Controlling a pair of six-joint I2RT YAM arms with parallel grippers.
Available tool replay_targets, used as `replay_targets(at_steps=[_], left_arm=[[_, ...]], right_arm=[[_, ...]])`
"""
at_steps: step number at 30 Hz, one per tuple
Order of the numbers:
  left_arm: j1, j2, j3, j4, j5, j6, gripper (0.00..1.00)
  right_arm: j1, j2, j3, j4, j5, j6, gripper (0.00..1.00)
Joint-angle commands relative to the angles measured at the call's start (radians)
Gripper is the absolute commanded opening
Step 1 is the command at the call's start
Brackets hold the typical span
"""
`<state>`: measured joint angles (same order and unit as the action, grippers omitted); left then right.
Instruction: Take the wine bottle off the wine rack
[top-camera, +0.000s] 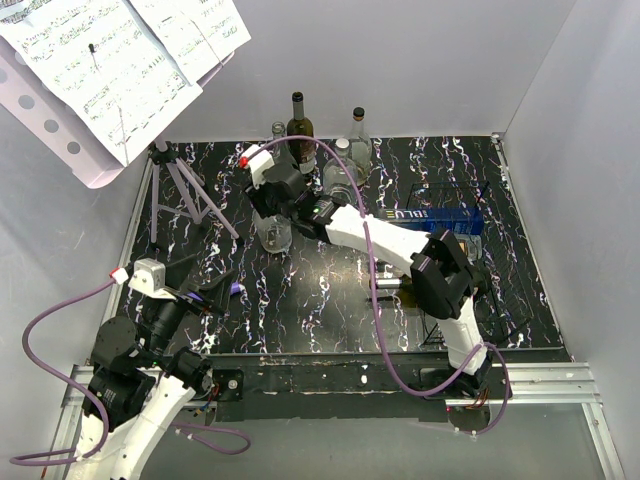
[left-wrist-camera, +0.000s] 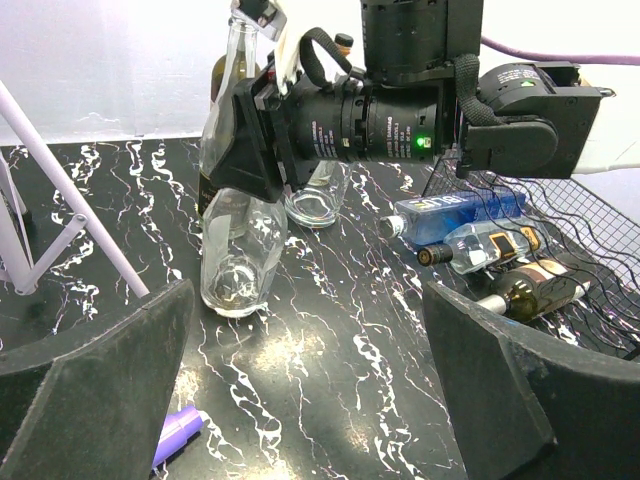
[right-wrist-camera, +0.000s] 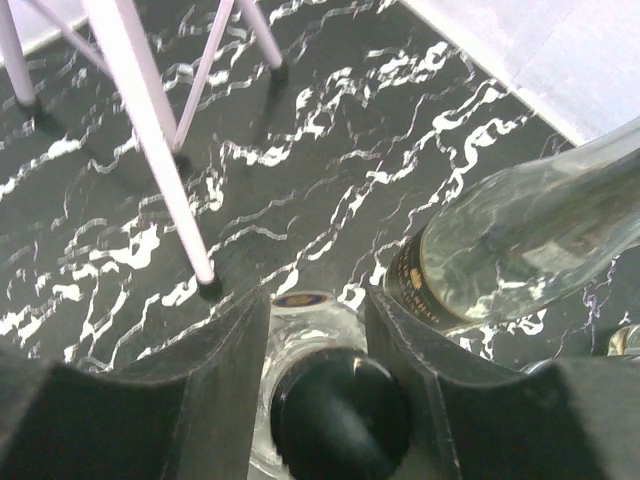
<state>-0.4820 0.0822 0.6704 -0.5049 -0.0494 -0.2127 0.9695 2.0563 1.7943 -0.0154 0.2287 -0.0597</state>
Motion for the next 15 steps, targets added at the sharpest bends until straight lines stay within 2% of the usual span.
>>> replay_targets(at_steps=[1, 5, 10, 15], left_arm=[[-0.006, 0.004, 0.023, -0.003, -0.001, 0.004, 0.98], [-0.006, 0.007, 0.023, -0.001, 0.002, 0.003, 0.98], [-0.006, 0.010, 0.021, -0.001, 0.005, 0.006, 0.98], [-0.006, 0.007, 0.021, -0.001, 0.005, 0.006, 0.98]], right_arm=[[-0.005, -0.068, 0.048, 0.219, 0.055, -0.005, 0.55], [-0.005, -0.113, 0.019, 0.232, 0.052, -0.028, 0.66], [-0.006, -0.227, -0.079, 0.232, 0.040, -0.072, 0.68], [-0.006, -0.431, -0.287, 0.192, -0.011, -0.179, 0.68]])
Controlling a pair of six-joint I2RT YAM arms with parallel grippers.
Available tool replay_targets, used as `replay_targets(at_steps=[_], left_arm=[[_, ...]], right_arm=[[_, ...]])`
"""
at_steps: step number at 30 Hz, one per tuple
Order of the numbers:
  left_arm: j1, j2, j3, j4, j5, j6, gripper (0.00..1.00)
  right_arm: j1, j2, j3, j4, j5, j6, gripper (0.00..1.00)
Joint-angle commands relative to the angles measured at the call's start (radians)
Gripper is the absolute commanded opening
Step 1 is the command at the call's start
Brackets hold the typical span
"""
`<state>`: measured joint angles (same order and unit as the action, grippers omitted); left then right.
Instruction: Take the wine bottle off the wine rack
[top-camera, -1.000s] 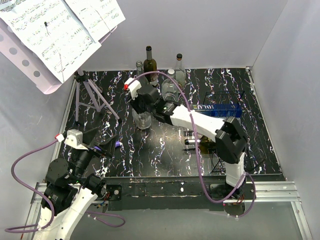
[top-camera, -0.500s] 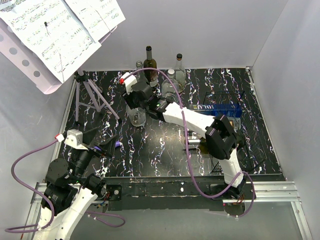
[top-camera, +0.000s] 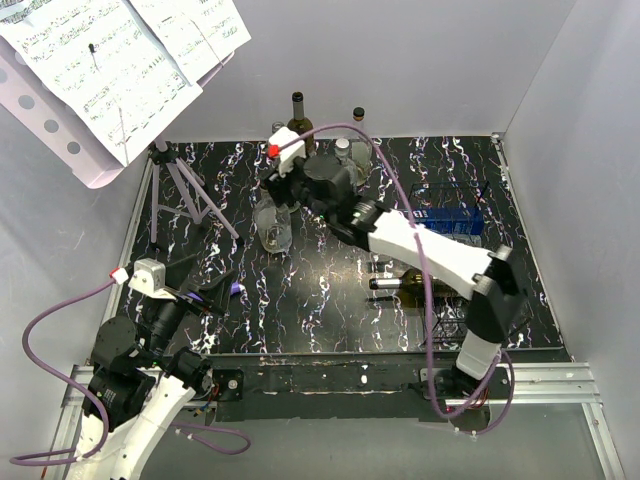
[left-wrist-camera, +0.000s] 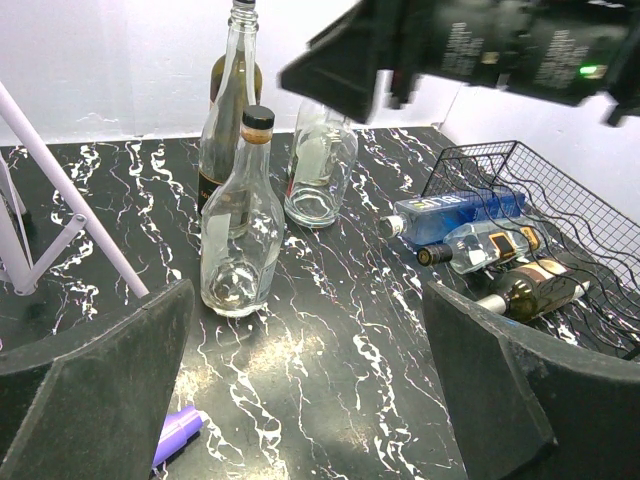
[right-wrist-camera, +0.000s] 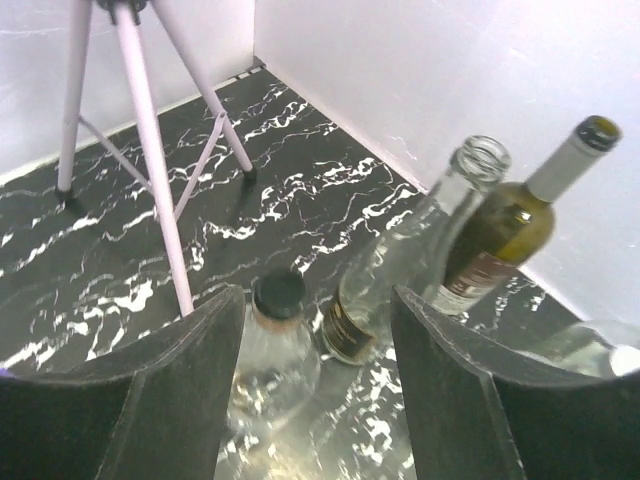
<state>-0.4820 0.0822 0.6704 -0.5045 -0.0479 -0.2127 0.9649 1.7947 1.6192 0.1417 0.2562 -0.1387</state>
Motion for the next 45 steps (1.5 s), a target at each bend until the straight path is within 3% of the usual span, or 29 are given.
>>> replay_targets(at_steps=[1, 6, 14, 20, 34, 45], left_arm=[[-0.006, 0.007, 0.021, 0.000, 0.005, 0.006, 0.98], [-0.006, 0.001, 0.020, 0.000, 0.003, 0.003, 0.98], [-0.006, -0.007, 0.018, 0.003, 0.010, 0.004, 0.98], [-0.006, -0.015, 0.020, 0.000, 0.010, 0.003, 0.98], [-0.006, -0.013, 0.020, 0.000, 0.013, 0.003, 0.98], [-0.006, -0.016, 0.020, 0.001, 0.010, 0.006, 0.98]], right_arm=[[-0.002, -0.211, -0.166, 0.024, -0.047, -0.128, 0.68], [-0.029, -0.444, -0.376, -0.140, -0.191, -0.313, 0.68], [-0.100, -0.713, -0.586, -0.614, -0.377, -0.731, 0.69], [-0.210, -0.779, -0.680, -0.751, -0.448, -0.785, 0.69], [-0.308, -0.598, -0.700, -0.855, -0.548, -0.900, 0.70], [-0.318, -0.442, -0.697, -0.847, -0.469, -0.898, 0.68]])
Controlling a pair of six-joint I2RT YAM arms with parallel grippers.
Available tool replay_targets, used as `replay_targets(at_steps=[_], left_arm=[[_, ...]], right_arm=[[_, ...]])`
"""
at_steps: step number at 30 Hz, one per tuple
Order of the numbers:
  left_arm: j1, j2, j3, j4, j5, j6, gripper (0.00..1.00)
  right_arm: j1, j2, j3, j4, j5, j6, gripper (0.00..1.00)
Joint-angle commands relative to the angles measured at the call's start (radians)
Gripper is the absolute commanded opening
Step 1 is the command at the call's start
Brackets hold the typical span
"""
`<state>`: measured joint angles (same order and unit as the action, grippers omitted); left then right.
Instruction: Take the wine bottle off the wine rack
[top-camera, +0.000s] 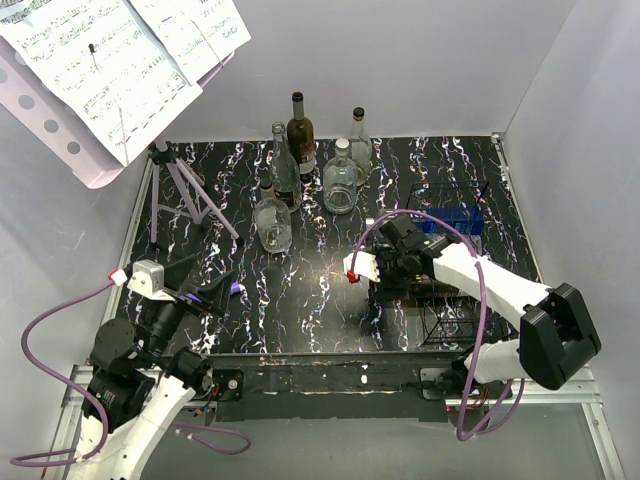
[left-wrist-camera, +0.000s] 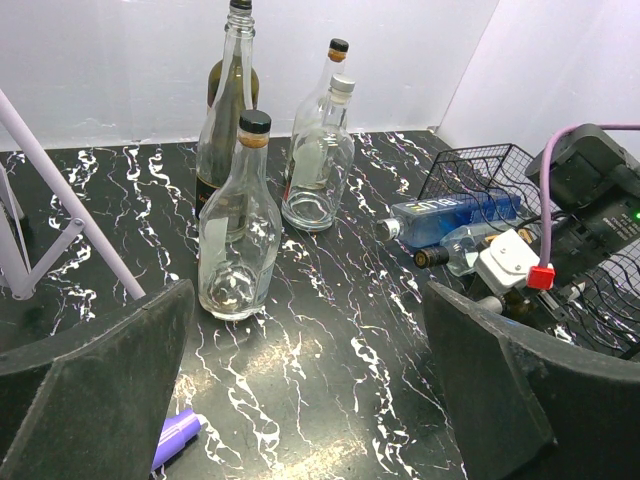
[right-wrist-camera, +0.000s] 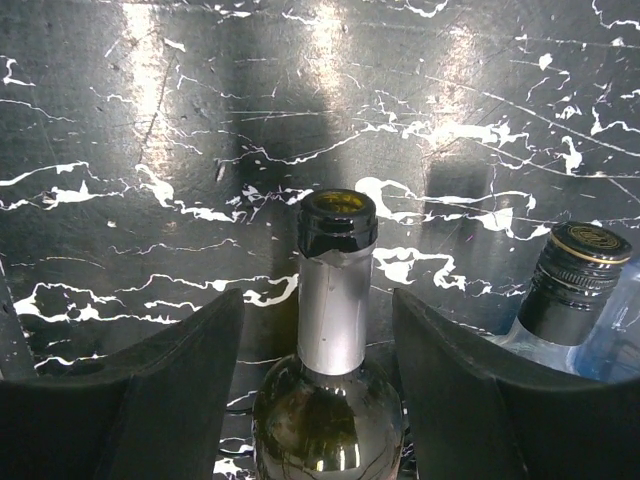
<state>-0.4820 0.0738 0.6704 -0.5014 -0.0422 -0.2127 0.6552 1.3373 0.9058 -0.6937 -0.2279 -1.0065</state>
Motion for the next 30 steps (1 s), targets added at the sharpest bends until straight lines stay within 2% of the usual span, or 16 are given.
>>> replay_targets(at_steps=[1, 23, 30], left_arm=[[-0.006, -0.008, 0.020, -0.002, 0.002, 0.006, 0.98], [-0.006, -0.009, 0.020, -0.005, -0.002, 0.004, 0.98], [-0.006, -0.011, 0.020, -0.005, -0.004, 0.006, 0.98]], right_arm=[[-0.012, 0.023, 0.012, -0.007, 0.015, -0.030, 0.68], [-0.063, 0.161, -0.051, 0.092, 0.075, -0.043, 0.60], [-0.063, 0.166, -0.019, 0.037, 0.045, -0.040, 0.42]])
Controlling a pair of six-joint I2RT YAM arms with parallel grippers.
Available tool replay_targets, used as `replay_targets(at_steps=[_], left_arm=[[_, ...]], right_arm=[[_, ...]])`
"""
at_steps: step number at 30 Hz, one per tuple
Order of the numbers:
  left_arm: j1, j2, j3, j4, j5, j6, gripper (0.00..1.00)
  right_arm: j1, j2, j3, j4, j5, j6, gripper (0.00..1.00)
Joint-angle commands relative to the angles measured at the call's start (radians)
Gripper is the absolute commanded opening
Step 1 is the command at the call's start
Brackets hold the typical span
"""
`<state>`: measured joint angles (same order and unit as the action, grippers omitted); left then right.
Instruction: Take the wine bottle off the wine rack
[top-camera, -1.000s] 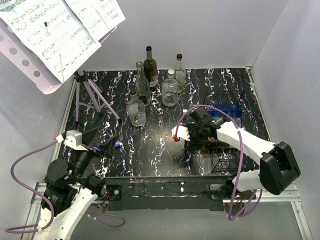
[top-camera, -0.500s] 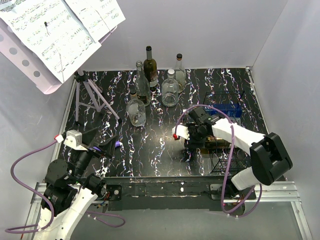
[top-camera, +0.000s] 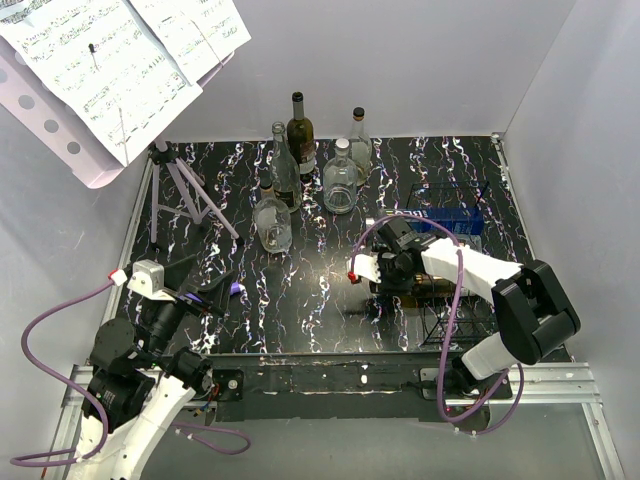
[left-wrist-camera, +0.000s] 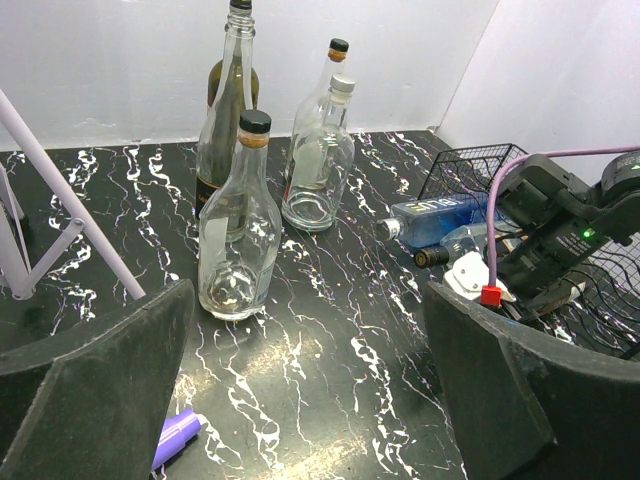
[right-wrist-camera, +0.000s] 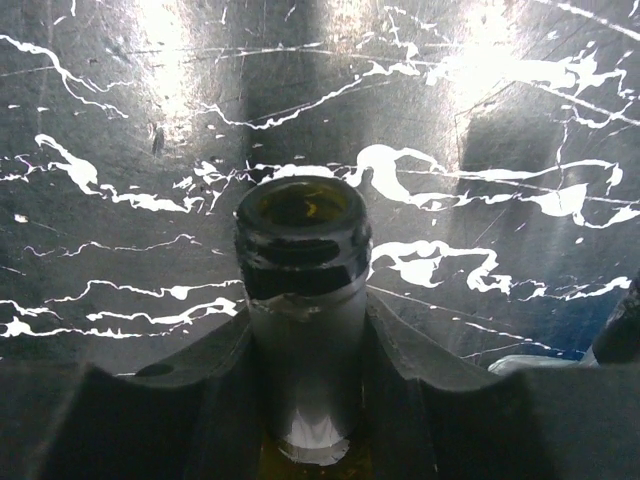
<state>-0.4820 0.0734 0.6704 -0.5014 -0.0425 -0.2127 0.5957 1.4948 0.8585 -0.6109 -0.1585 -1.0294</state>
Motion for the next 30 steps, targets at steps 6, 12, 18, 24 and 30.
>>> replay_targets(at_steps=[6, 12, 18, 24, 30], left_arm=[[-0.006, -0.012, 0.020, -0.005, -0.003, 0.006, 0.98], [-0.006, -0.011, 0.020, -0.005, -0.003, 0.006, 0.98], [-0.006, -0.011, 0.018, -0.003, -0.002, 0.004, 0.98], [-0.006, -0.007, 0.018, -0.002, 0.001, 0.004, 0.98], [-0.006, -0.006, 0.018, -0.002, 0.004, 0.006, 0.98]], right_arm=[[-0.004, 0.030, 0.053, -0.078, -0.029, 0.031, 0.12], [-0.002, 0.051, 0.082, -0.122, -0.036, 0.066, 0.01], [0.032, 0.036, 0.102, -0.139, -0.046, 0.071, 0.01], [0.076, 0.027, 0.108, -0.153, -0.036, 0.078, 0.01], [0.107, 0.009, 0.112, -0.155, -0.047, 0.089, 0.01]])
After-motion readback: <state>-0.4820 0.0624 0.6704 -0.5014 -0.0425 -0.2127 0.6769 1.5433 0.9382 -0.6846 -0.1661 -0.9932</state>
